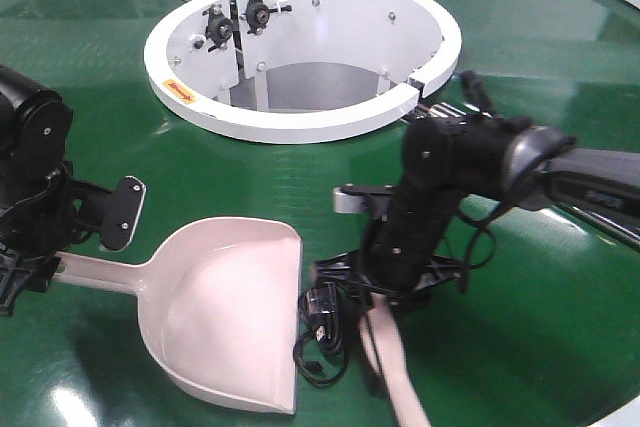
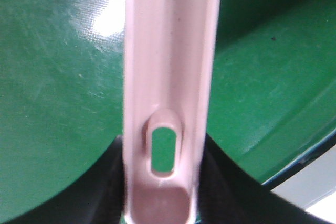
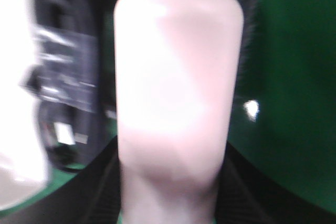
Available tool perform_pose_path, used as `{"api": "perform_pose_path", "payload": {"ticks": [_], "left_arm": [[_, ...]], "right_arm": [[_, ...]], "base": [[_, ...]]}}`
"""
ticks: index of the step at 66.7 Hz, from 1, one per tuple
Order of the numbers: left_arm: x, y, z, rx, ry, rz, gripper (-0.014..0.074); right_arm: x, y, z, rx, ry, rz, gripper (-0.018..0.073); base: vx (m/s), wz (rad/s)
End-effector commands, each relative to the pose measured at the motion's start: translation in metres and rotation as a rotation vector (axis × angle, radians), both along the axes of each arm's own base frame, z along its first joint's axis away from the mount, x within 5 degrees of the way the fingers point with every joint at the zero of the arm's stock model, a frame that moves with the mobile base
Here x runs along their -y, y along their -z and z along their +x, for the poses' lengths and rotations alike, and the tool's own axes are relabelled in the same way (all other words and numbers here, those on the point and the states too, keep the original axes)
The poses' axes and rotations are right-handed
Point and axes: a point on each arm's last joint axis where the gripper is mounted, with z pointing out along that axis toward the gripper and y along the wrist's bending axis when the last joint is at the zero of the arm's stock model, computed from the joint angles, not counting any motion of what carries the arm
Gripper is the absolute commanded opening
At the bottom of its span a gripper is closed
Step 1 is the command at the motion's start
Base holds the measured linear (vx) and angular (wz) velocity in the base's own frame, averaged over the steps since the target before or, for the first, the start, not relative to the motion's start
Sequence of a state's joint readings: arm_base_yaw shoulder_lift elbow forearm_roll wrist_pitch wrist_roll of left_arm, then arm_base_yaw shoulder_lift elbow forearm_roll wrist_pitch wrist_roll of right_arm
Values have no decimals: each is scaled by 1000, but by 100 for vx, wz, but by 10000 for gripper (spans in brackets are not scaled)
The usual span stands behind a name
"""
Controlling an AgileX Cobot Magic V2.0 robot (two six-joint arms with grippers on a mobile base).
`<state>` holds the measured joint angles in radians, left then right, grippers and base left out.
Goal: Clean and inspect green conveyor with broom and dustpan
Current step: 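Sweep the black cable into the dustpan with the right-held brush, then move the brush back onto the belt and open the right gripper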
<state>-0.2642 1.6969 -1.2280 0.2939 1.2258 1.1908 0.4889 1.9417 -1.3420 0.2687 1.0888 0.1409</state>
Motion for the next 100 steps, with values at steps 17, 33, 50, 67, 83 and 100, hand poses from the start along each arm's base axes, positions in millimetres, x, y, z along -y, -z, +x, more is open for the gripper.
{"api": "perform_pose_path", "payload": {"ticks": [17, 33, 50, 67, 83, 100], "left_arm": [[3, -18, -4, 39, -1, -24, -23], [3, -18, -4, 39, -1, -24, -23], [3, -18, -4, 39, -1, -24, -23], [3, -18, -4, 39, -1, -24, -22], [3, -18, -4, 39, -1, -24, -22], [3, -18, -4, 39, -1, -24, -22]], "right_arm": [[-73, -29, 14, 40, -89, 148, -5], [-109, -46, 20, 58, -149, 207, -5], [-115, -74, 22, 105, -164, 233, -5], [-109, -97, 19, 159, -166, 247, -5], [-91, -111, 15, 183, -152, 238, -5], [-43, -110, 2, 177, -152, 153, -5]], "base": [[0, 0], [0, 0], [0, 0], [0, 0], [0, 0], [0, 0]]}}
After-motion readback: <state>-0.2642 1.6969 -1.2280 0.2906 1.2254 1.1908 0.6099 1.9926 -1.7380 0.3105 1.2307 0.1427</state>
